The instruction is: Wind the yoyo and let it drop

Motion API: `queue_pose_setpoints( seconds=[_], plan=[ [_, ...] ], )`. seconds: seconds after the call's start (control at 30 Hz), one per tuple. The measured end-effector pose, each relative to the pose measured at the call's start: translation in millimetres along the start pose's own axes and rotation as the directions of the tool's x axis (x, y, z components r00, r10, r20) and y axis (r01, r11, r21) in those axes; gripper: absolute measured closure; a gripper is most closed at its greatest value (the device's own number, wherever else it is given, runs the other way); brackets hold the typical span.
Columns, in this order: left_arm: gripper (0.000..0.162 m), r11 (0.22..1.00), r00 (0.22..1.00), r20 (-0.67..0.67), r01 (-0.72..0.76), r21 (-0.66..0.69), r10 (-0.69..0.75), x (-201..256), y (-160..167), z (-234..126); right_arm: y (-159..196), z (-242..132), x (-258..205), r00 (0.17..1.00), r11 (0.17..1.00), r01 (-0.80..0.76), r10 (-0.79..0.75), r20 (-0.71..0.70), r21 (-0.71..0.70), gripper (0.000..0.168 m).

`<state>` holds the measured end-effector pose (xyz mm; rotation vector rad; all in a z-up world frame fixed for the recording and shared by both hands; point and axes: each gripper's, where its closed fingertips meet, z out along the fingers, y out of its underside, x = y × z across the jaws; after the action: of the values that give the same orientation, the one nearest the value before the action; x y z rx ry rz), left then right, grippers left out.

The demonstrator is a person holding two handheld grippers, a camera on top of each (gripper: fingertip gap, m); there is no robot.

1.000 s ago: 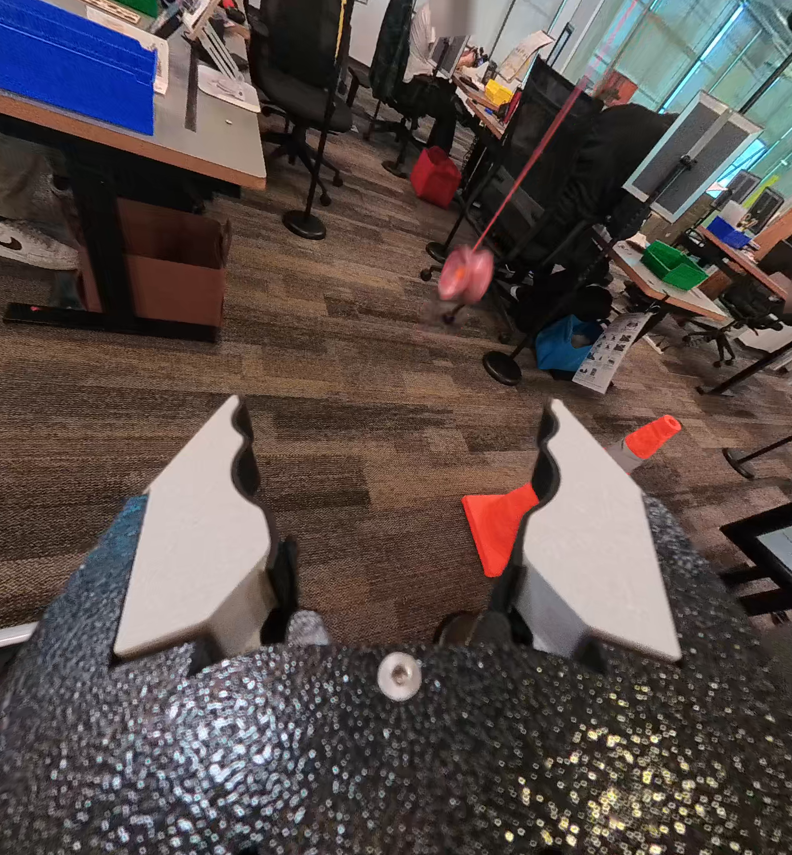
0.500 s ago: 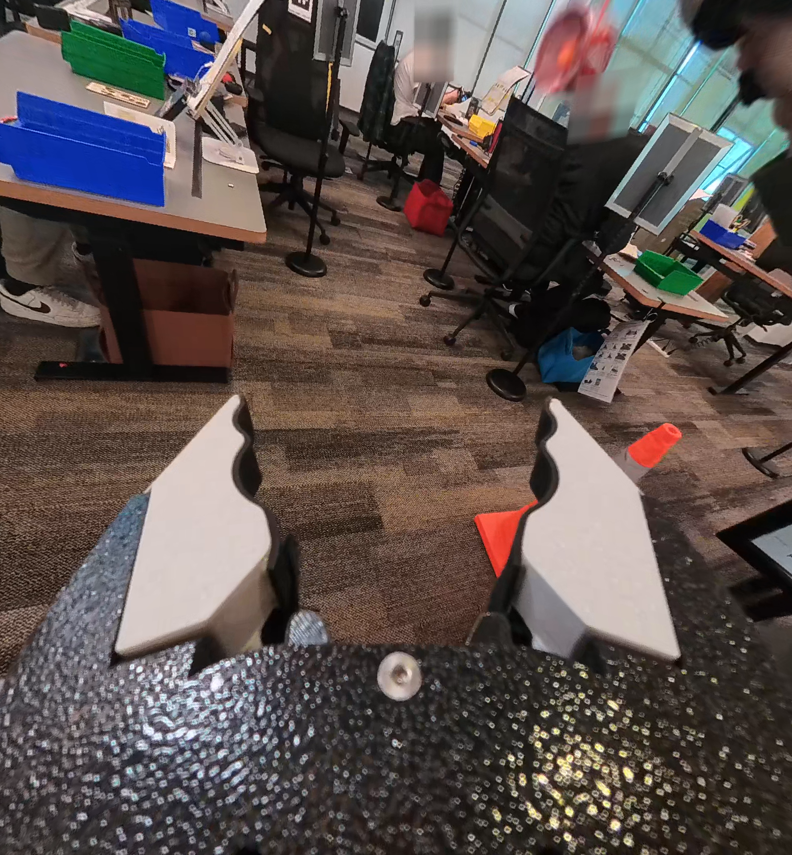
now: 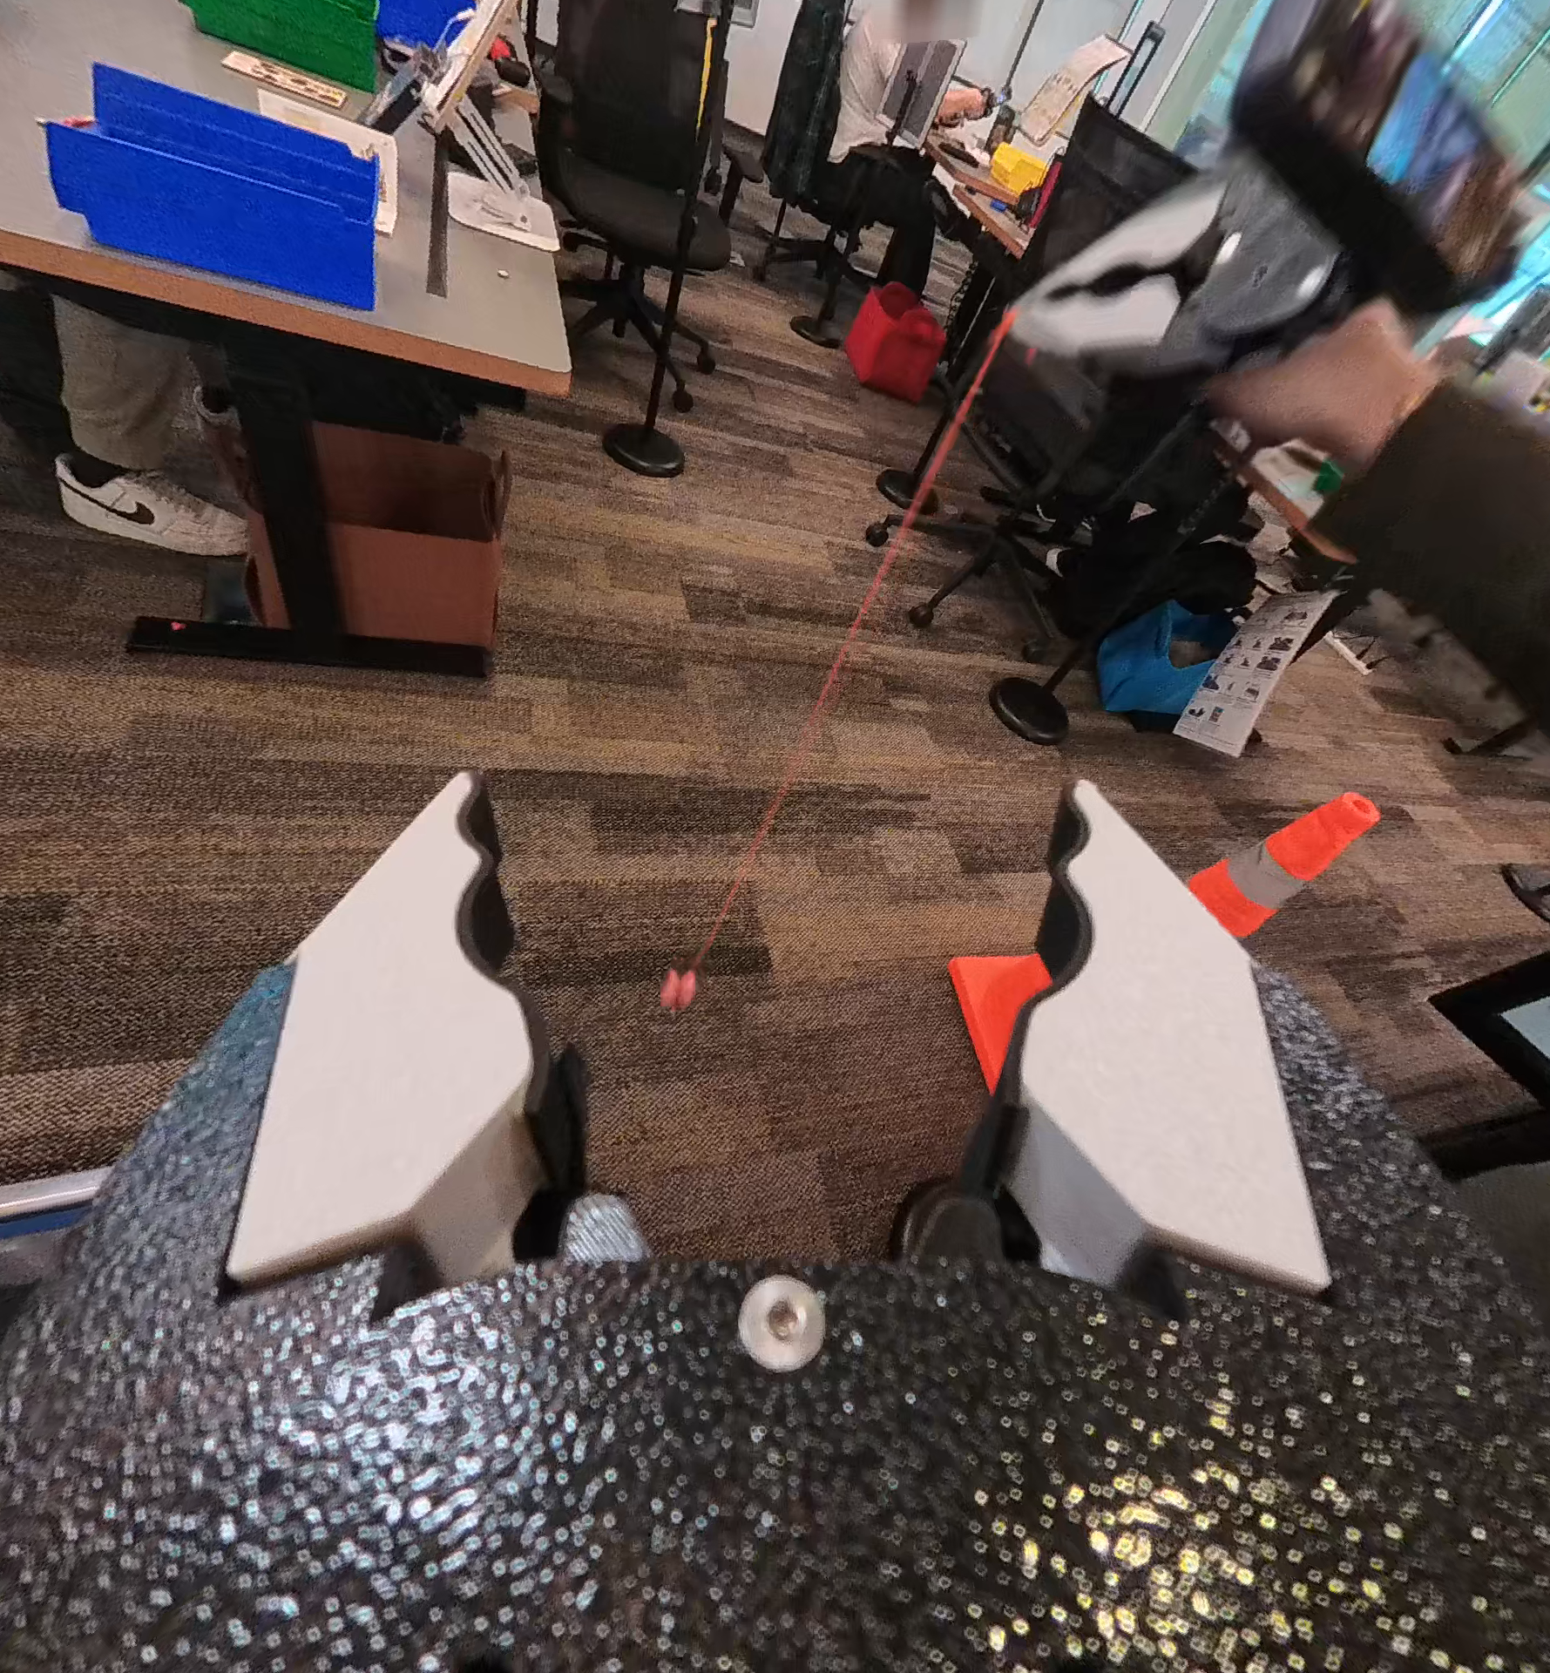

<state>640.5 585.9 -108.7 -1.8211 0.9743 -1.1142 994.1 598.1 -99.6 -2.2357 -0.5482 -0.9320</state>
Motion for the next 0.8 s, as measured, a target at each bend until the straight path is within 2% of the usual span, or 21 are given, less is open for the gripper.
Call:
queue_pose_setpoints(
  seconds=[0.07, 0.13, 0.17, 0.2, 0.27, 0.4, 0.63, 0.8],
  plan=[
    [0.043, 1.000, 1.000, 0.003, 0.002, 0.003, -0.002, -1, 0, -3, -39, -34, 69, 0.990, 0.997, 0.049, -0.040, -0.139, 0.062, 0.168],
    [0.044, 1.000, 1.000, 0.004, 0.004, 0.004, -0.004, -2, 0, -4, -93, -106, 161, 0.939, 0.975, 0.041, 0.037, -0.341, 0.220, 0.168],
    [0.044, 1.000, 1.000, 0.004, 0.005, 0.005, -0.005, -4, 1, -4, -118, -146, 195, 0.919, 0.952, 0.037, 0.086, -0.384, 0.303, 0.168],
    [0.044, 1.000, 1.000, 0.001, 0.010, 0.005, -0.010, -4, 2, -4, -136, -177, 218, 0.909, 0.934, 0.047, 0.108, -0.403, 0.355, 0.168],
    [0.044, 1.000, 1.000, -0.017, 0.025, 0.004, -0.025, -2, 4, -2, -152, -201, 239, 0.898, 0.929, 0.094, 0.076, -0.433, 0.357, 0.168],
    [0.044, 1.000, 0.999, -0.043, 0.020, -0.008, -0.020, 5, 5, 1, -159, -188, 248, 0.905, 0.945, 0.115, 0.028, -0.424, 0.307, 0.168],
    [0.044, 1.000, 0.999, -0.051, -0.001, 0.000, 0.001, 7, -4, 1, -167, -169, 266, 0.891, 0.949, 0.061, 0.088, -0.445, 0.310, 0.168],
    [0.044, 1.000, 0.999, -0.052, 0.002, -0.016, -0.003, 7, -1, 4, -155, -146, 240, 0.913, 0.949, 0.027, 0.105, -0.394, 0.314, 0.168]
  ],
)
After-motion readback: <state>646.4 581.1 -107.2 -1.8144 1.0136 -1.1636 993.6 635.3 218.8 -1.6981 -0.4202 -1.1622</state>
